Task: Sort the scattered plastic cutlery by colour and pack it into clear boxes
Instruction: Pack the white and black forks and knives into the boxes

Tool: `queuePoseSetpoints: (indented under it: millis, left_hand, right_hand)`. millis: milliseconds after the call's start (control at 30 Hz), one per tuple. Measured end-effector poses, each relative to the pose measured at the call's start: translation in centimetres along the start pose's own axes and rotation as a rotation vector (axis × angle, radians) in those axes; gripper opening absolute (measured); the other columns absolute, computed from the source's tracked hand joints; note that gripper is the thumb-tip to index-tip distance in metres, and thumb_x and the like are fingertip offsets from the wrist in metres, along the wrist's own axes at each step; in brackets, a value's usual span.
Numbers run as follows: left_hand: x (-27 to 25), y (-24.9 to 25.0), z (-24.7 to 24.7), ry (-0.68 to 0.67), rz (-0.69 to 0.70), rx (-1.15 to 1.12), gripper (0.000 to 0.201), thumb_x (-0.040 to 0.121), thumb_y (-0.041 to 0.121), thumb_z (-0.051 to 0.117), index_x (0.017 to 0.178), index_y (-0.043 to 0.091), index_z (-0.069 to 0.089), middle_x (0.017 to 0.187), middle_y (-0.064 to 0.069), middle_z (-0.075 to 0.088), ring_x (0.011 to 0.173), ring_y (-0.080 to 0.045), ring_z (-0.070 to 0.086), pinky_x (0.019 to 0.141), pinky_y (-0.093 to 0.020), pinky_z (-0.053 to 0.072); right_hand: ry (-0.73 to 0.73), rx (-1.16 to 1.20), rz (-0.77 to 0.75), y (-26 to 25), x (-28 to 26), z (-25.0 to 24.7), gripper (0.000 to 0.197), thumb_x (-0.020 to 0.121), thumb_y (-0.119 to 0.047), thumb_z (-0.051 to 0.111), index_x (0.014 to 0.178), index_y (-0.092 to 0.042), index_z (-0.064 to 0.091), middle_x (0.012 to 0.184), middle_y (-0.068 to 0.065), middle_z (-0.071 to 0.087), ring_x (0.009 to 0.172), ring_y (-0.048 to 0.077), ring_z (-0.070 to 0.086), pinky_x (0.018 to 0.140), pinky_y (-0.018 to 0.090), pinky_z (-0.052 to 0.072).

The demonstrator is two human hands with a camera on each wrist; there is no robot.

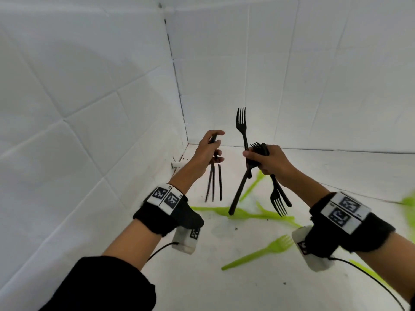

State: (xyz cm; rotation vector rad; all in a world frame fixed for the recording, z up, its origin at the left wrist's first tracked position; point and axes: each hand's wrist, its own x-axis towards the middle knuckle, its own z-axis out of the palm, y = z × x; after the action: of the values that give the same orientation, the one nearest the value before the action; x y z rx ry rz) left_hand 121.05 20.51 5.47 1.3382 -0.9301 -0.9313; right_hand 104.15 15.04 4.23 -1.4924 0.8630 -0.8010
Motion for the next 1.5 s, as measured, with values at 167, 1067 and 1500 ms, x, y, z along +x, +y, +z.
queuePoseSetpoints:
  millis: [167, 1067, 1500]
  left_hand:
    - [-2.4, 1.0, 5.1, -0.074, -0.141, -0.385, 0.028, 0.096, 0.038, 0.046, 0.095, 0.012, 0.055, 0.062, 0.005, 0.029, 0.043, -0.003, 0.033, 0.044, -0.013, 0.034]
    - [-9.9, -2.5, 13.5, -0.611, -0.126, 0.148, 0.013, 0.094, 0.018, 0.056, 0.081, 0.016, 0.052, 0.068, 0.006, 0.043, 0.058, -0.007, 0.038, 0.048, -0.018, 0.028]
    - [-9.6, -3.3, 14.0, -0.440, -0.326, -0.260, 0.034, 0.091, -0.008, 0.038, 0.108, 0.011, 0.059, 0.072, 0.001, 0.052, 0.060, -0.012, 0.052, 0.056, -0.024, 0.051]
  right_hand:
    - [-0.066, -0.128, 0.033, -0.4, -5.8, -3.0, 0.017, 0.083, -0.013, 0.069, 0.070, -0.012, 0.057, 0.040, -0.010, 0.044, 0.033, 0.003, 0.026, 0.035, 0.014, 0.020]
    - [-0.013, -0.225, -0.068, 1.0, -12.8, -10.5, 0.016, 0.097, -0.029, 0.047, 0.101, -0.013, 0.046, 0.077, -0.002, 0.043, 0.063, 0.010, 0.038, 0.047, 0.018, 0.028]
    - [0.081, 0.017, 0.061, 0.8, -13.6, -12.4, 0.015, 0.096, 0.002, 0.040, 0.102, -0.009, 0.047, 0.082, 0.001, 0.049, 0.068, 0.010, 0.050, 0.056, 0.018, 0.044]
